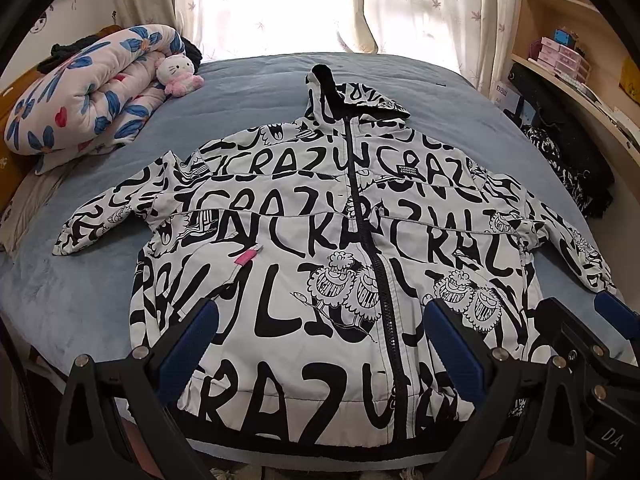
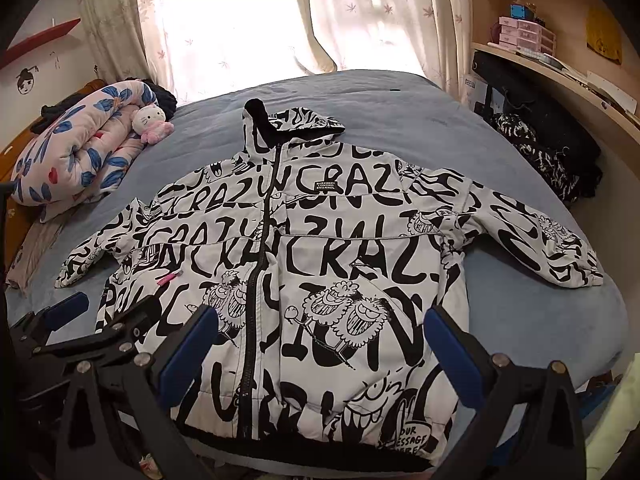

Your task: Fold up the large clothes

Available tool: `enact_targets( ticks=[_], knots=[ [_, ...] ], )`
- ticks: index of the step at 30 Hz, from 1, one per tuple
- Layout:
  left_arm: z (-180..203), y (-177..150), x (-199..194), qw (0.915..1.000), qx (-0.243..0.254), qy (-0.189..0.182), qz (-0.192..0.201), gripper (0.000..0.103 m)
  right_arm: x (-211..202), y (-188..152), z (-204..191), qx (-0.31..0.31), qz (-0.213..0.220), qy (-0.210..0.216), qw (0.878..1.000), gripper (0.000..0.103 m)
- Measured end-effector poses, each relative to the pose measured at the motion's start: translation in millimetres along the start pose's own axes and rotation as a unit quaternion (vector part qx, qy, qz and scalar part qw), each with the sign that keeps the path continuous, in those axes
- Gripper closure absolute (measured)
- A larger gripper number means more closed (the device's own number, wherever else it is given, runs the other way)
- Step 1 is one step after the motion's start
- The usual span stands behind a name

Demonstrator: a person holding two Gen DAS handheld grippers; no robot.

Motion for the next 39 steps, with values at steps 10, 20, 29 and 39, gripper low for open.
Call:
enact_targets(
  ticks=[10,20,29,39],
  knots=[
    [-0.3,0.0,0.0,1.0000,0.001,0.002,0.000,0.002,0.4,-2.3,0.9,0.001,0.000,0.002,1.000,0.000],
    [0.3,-0.5,-0.1,1.0000,0.003,0.003,-0.001,0.002,1.0,-2.6,1.3,0.003,-0.001,0.003,1.000,0.000],
    [-0.7,-0.8,-0.8,1.0000,0.004,0.004,-0.001,0.002,1.7,-3.1,0.8,0.004,-0.002,0.004,1.000,0.000],
    [-0.1,-0.8,-0.9,1.0000,0.005,0.005,-0.002,0.002,2.2,-2.4,0.8,0.005,-0.003,0.004,1.000,0.000]
  ],
)
Point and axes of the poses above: each gripper's, at about its wrist camera, not at the fingertips, and x roughly the way its jaws point, z to its right, y to its top, the point moved 8 cm from there along x, roughly the way its jaws point, and after that the axes turned 11 degrees about z, right-handed, at the moved point
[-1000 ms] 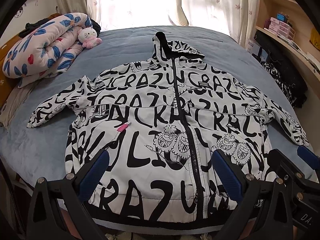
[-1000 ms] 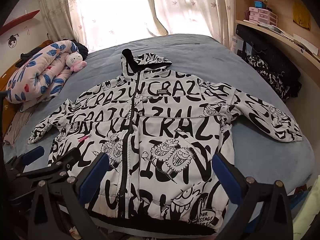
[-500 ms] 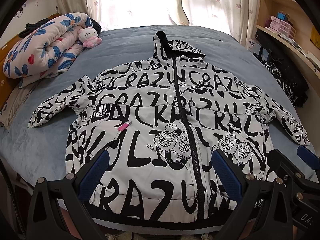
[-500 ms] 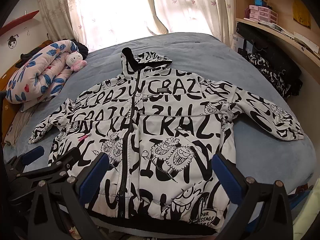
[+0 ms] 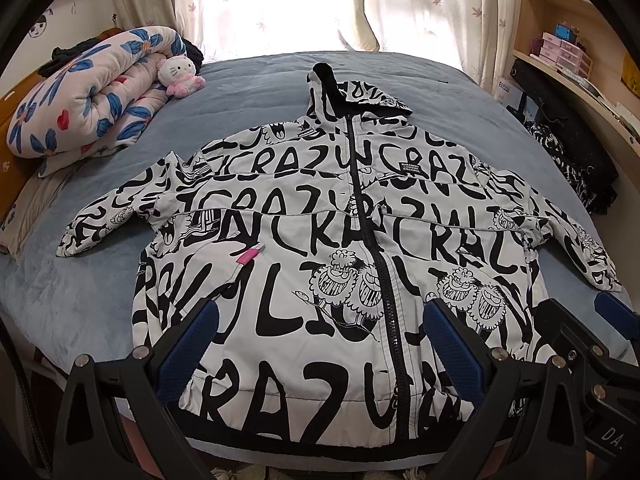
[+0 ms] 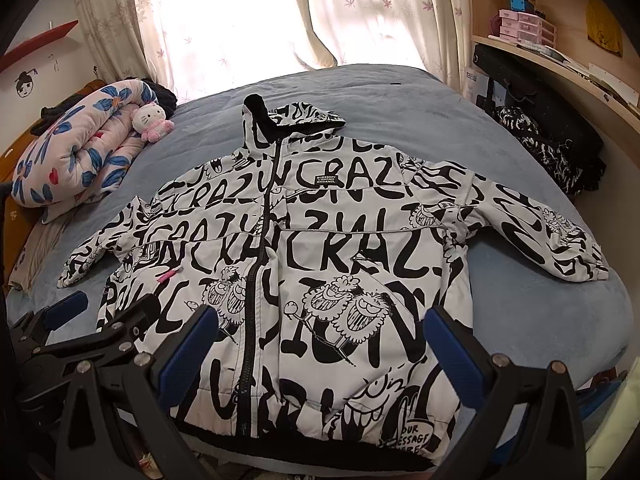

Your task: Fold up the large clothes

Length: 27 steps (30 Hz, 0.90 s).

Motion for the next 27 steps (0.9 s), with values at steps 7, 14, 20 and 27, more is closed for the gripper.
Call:
enact_targets(
  ticks=[7,14,20,27],
  knots=[
    [-0.8,-0.6,-0.7,1.0000,0.001,0.000,0.000,0.002,0.4,0.4,-0.4,0.001,0.000,0.000,1.000,0.000],
    [-0.8,-1.1,-1.3,1.0000,0.002,0.002,0.000,0.002,1.8,0.5,-0.7,0.001,-0.002,0.001,1.000,0.000],
    [0.1,-1.1,-0.7,1.0000,0.002,0.002,0.000,0.002,3.2,0.8,-1.0,0.001,-0.002,0.001,1.000,0.000],
    [0.5,-1.1,-0.4,1.0000,0.003,0.003,-0.001,0.002,4.9,0.1,-1.1,0.002,-0.004,-0.001,1.000,0.000]
  ],
)
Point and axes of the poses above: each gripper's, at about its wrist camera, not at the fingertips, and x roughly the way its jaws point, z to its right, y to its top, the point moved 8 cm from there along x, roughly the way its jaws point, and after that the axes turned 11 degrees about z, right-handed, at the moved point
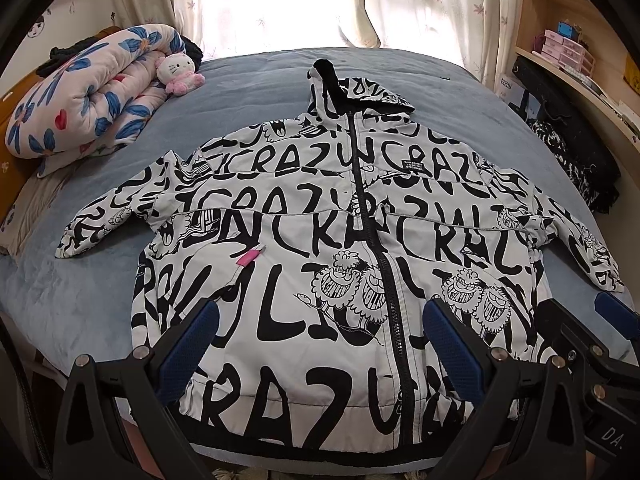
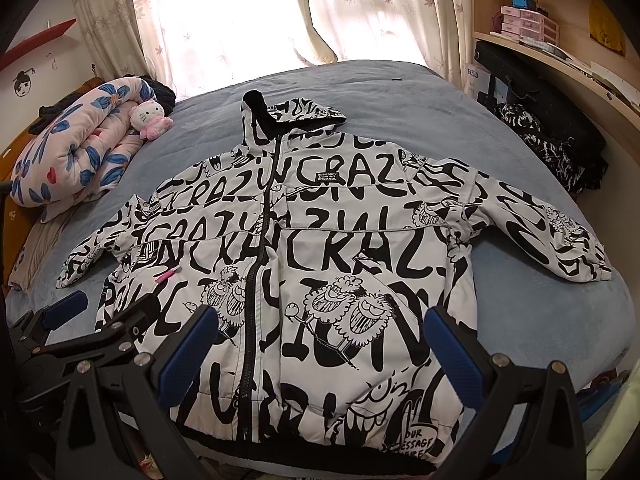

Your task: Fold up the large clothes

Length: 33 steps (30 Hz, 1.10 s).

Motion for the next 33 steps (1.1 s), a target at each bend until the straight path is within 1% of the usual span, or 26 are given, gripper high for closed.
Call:
enact_targets(
  ticks=[8,12,19,22,24,25,29,30,32,33],
  knots=[
    [0.0,-0.9,-0.4,1.0000,0.001,-0.001,-0.004,0.003,3.0,0.4,0.4,0.000,-0.003,0.001,1.000,0.000],
    [-6.8,-4.3,-4.3,0.9999,-0.002,-0.004,-0.011,0.003,4.8,-1.6,-0.5,0.000,-0.005,0.001,1.000,0.000],
    [-14.2,-6.7,-4.8,0.9999,0.003,-0.002,-0.014,0.003,7.9,-4.3,-1.3,-0.001,-0.006,-0.001,1.000,0.000],
    [-20.2,-8.0,-7.3,0.9999,0.008,-0.002,-0.012,0.003,12.0,-0.4,-0.5,-0.001,-0.007,0.000,1.000,0.000],
    [-21.1,-5.0,-8.9,0.9999,0.014,0.000,-0.008,0.003,11.5,-1.7,-0.3,0.001,-0.008,0.000,1.000,0.000],
    [-23.2,-3.2,-10.8,0.9998,0.017,0.002,-0.005,0.003,19.9,1.7,2.3,0.001,-0.010,0.000,1.000,0.000],
    [-30.2,6.9,-20.5,0.9995,0.029,0.006,0.009,0.003,20.6,8.3,5.4,0.001,-0.006,-0.004,1.000,0.000],
    [-31.8,9.2,-22.6,0.9995,0.030,0.005,0.012,0.003,21.0,11.5,6.7,0.003,-0.006,-0.005,1.000,0.000],
    [-23.5,21.1,-24.2,0.9993,0.034,-0.004,0.014,0.003,18.2,18.2,10.4,0.010,0.000,-0.011,1.000,0.000],
    [-24.4,23.3,-26.3,0.9993,0.033,-0.009,0.016,0.003,24.3,28.2,13.8,0.012,0.002,-0.012,1.000,0.000]
  ],
)
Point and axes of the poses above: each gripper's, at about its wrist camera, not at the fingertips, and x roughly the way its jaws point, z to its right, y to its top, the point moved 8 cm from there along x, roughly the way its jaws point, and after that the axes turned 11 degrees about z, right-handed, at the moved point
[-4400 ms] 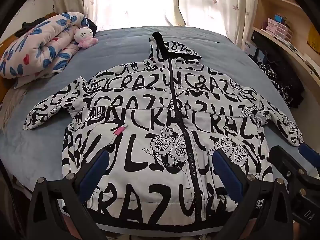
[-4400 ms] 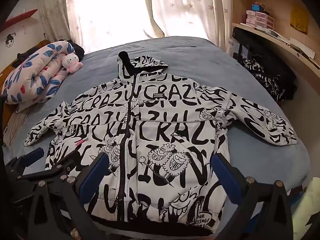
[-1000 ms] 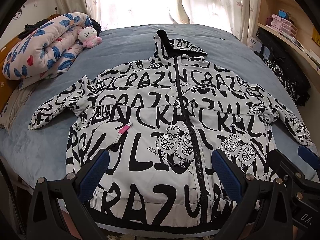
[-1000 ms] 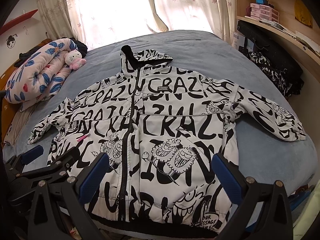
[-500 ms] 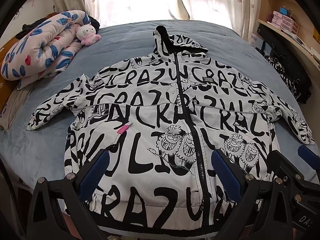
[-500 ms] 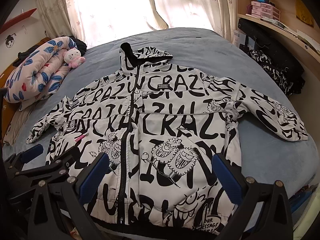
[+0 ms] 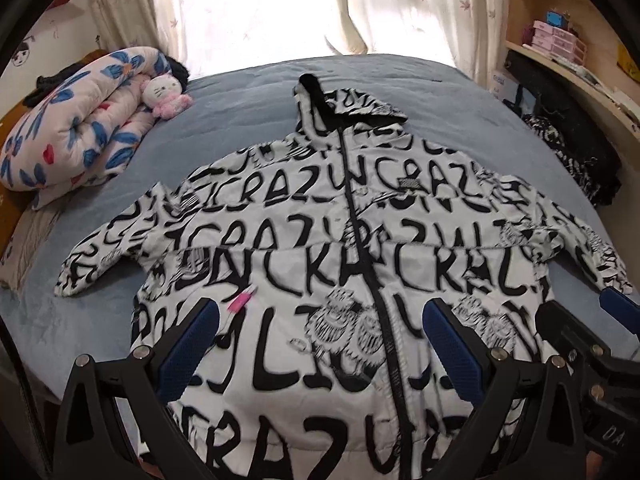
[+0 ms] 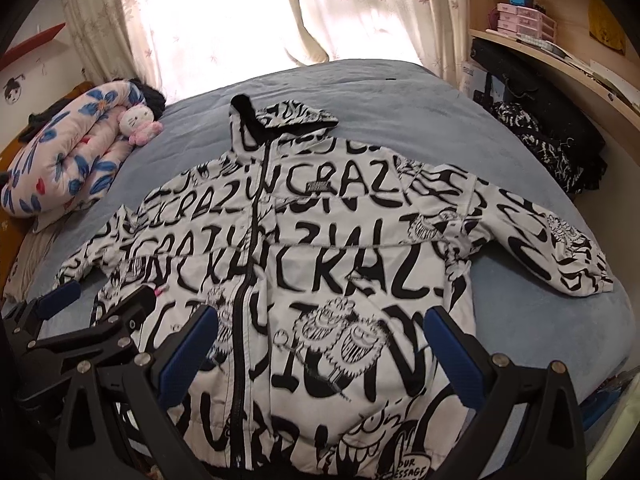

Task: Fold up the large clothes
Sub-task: 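Grasp the sleeve cuff with the right gripper and lift it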

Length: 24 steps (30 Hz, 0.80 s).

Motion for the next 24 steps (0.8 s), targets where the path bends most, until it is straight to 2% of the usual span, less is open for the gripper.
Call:
enact_targets(
  ticks=[6,13,19,24],
  knots=[
    [39.3,44.1,20.2,0.9988,0.014,-0.047,0.011,0.003,-6.8,48.8,23.0,0.005,0.049,-0.021,0.999,0.000],
    [102.6,82.7,33.6,0.9957,0.054,-0.067,0.035,0.003,-18.6,94.3,68.9,0.017,0.092,-0.077,0.993,0.000],
    [147.9,107.1,51.4,0.9924,0.073,-0.087,0.047,0.003,-24.2,113.5,125.5,0.046,0.116,-0.143,0.982,0.000],
    [182.7,114.3,68.5,0.9895,0.082,-0.105,0.056,0.003,-7.6,104.4,184.9,0.092,0.096,-0.187,0.973,0.001]
  ],
)
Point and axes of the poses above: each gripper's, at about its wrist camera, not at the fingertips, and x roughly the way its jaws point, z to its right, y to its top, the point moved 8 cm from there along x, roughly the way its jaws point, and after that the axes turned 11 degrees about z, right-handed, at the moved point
